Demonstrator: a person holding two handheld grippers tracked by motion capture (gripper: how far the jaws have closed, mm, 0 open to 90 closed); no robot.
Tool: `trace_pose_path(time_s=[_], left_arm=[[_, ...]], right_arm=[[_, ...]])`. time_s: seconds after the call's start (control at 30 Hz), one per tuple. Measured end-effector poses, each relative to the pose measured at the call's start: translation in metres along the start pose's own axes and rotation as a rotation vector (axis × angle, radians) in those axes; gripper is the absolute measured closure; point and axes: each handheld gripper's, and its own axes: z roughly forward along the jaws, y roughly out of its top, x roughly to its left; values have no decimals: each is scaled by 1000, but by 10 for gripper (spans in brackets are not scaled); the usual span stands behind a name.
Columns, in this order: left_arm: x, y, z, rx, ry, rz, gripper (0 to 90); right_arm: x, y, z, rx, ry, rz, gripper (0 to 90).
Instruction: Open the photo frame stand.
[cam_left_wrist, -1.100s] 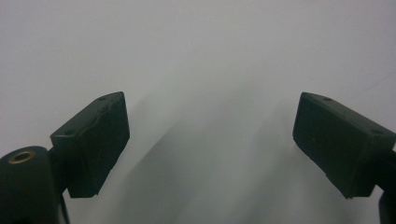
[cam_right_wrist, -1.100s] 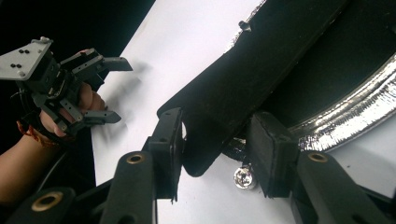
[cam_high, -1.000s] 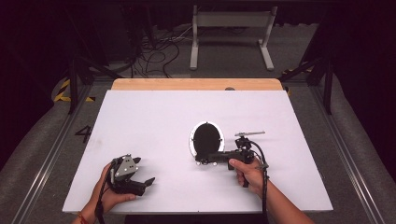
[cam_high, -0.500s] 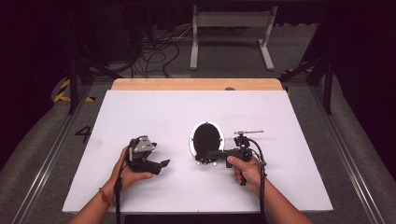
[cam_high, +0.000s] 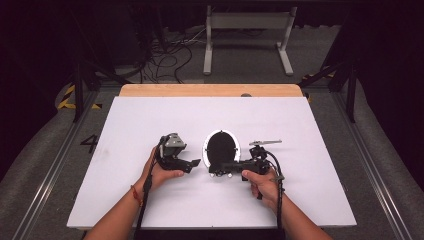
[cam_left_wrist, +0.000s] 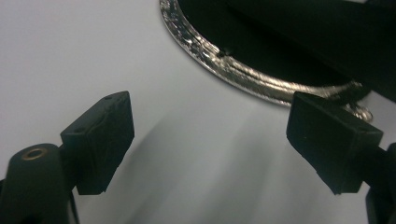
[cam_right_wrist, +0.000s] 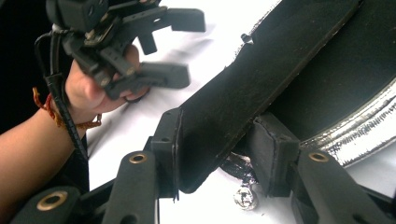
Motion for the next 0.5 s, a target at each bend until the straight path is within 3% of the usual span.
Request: trace_pose_path(time_s=[0.07, 0.17, 0.3, 0.5], left_arm=[[6, 5, 5, 18, -25, -13, 156], [10, 7, 7, -11, -35, -79, 168], [7, 9, 9, 1, -48, -35, 163], [3, 9, 12, 15, -75, -6, 161]], right_arm=[[2, 1, 0, 1, -7, -19, 583], [4, 0, 0, -6, -11, -52, 586], [9, 0, 0, -7, -29, -121, 587], [11, -2, -1, -8, -30, -194, 588]])
